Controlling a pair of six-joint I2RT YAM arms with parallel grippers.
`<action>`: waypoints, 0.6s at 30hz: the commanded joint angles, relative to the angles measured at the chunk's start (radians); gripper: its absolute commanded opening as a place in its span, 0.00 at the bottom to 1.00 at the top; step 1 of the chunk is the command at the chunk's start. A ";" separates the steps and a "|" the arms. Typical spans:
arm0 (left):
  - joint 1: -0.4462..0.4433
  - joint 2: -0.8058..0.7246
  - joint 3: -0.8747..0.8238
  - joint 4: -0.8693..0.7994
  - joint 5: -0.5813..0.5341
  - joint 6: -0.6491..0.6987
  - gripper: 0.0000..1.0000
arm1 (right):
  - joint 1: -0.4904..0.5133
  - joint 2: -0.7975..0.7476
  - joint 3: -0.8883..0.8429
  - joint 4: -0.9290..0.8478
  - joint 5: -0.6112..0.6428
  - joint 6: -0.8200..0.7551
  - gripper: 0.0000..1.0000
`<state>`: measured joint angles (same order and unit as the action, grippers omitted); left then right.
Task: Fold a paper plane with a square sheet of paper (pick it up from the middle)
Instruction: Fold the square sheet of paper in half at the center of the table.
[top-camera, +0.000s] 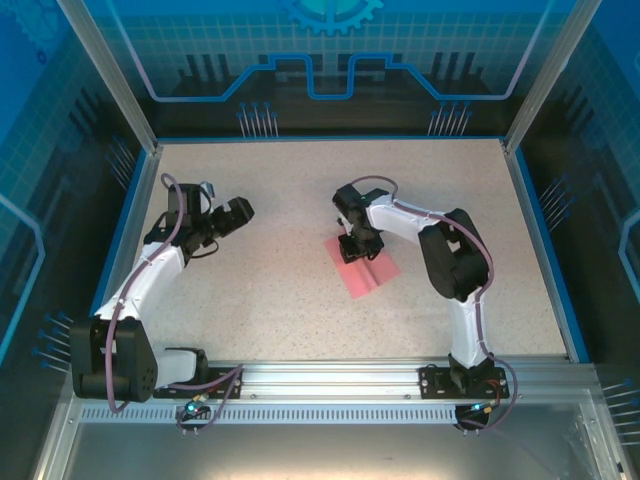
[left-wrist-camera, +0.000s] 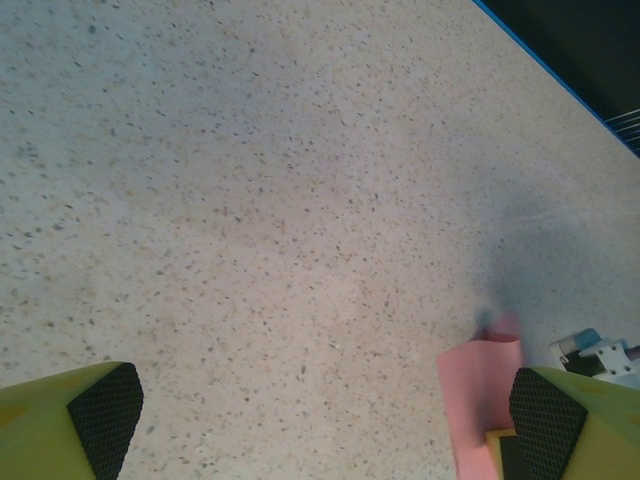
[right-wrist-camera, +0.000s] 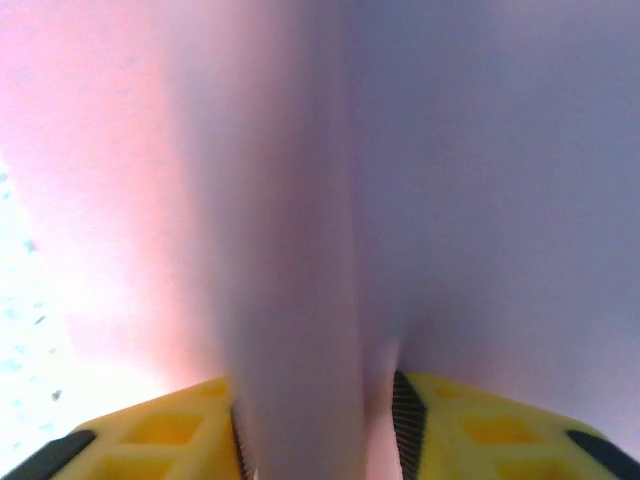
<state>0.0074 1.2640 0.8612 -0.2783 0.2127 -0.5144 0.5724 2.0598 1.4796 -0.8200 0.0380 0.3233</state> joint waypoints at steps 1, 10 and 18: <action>-0.024 0.015 -0.036 0.029 0.077 -0.061 0.98 | -0.009 -0.115 -0.041 0.094 -0.247 0.064 0.30; -0.146 0.042 -0.122 0.180 0.157 -0.170 0.93 | -0.054 -0.265 -0.158 0.385 -0.605 0.229 0.16; -0.265 0.104 -0.150 0.300 0.158 -0.230 0.83 | -0.113 -0.194 -0.226 0.406 -0.562 0.228 0.14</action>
<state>-0.2314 1.3384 0.7227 -0.0528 0.3420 -0.7071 0.4793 1.8225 1.2842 -0.4339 -0.4984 0.5285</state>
